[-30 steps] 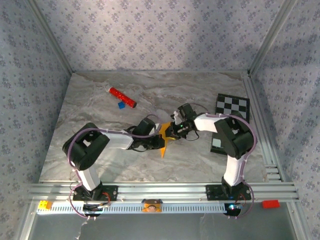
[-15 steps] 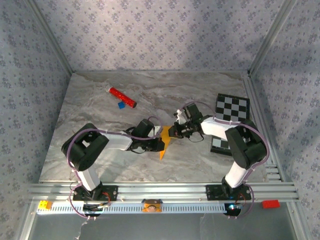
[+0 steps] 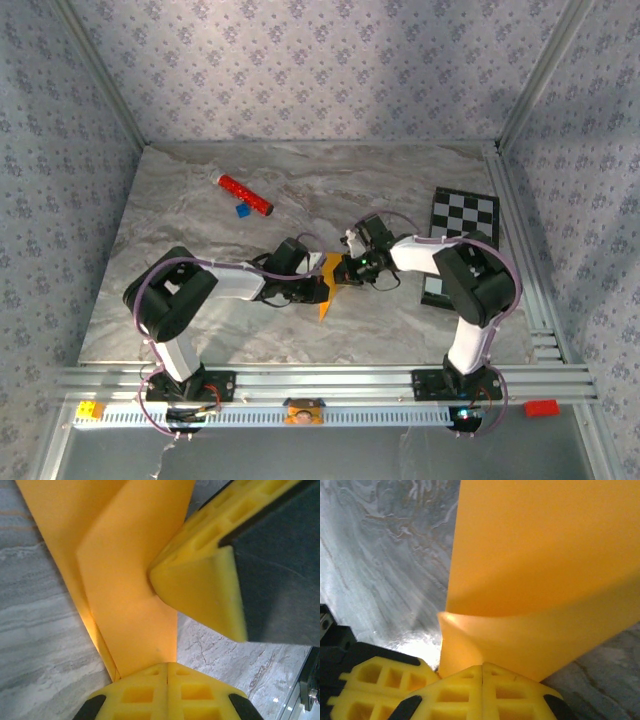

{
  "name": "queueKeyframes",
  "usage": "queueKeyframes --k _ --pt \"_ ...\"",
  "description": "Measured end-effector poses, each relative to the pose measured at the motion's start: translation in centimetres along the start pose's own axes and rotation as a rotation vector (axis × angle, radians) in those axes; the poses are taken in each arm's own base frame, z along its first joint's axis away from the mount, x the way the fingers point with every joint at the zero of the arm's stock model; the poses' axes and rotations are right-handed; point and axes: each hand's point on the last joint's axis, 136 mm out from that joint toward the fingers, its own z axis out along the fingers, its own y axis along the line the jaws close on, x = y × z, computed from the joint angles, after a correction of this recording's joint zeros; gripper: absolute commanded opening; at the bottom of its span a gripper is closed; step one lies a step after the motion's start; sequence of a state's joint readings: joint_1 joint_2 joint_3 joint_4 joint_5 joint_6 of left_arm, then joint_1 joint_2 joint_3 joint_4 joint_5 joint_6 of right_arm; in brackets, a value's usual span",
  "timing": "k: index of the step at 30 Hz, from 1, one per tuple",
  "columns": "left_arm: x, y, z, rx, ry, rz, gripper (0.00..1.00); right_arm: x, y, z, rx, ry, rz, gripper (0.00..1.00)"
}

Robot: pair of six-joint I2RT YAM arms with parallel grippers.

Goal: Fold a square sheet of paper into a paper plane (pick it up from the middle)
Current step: Fold the wing for the fifth time at the center of the table.

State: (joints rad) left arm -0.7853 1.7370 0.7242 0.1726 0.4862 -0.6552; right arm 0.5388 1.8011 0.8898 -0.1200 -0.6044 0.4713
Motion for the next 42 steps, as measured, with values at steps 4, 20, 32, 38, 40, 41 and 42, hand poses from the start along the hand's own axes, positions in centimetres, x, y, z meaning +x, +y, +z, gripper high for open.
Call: queueKeyframes --k 4,20,32,38,40,41,42 --pt "0.0 0.0 0.0 0.0 0.0 0.0 0.0 -0.5 -0.4 -0.2 0.013 -0.013 0.022 0.07" --pt "0.0 0.0 0.0 0.003 -0.004 0.003 0.0 -4.3 -3.3 -1.8 0.0 -0.083 0.169 0.08" --pt "0.0 0.0 0.0 0.004 -0.006 -0.004 0.0 -7.8 -5.4 -3.1 0.021 -0.149 0.225 0.09" --pt "0.0 0.0 0.0 0.004 -0.006 -0.008 0.0 -9.3 -6.5 -4.0 0.067 -0.197 0.233 0.11" --pt "0.0 0.0 0.0 0.005 -0.007 -0.011 0.0 -9.5 -6.7 -4.5 0.08 -0.216 0.232 0.11" --pt "0.0 0.0 0.0 0.005 -0.007 -0.013 0.0 -9.6 -6.6 -4.9 0.082 -0.226 0.227 0.12" --pt "0.0 0.0 0.0 0.005 -0.007 -0.014 0.0 -9.7 -6.3 -5.4 0.081 -0.237 0.217 0.12"
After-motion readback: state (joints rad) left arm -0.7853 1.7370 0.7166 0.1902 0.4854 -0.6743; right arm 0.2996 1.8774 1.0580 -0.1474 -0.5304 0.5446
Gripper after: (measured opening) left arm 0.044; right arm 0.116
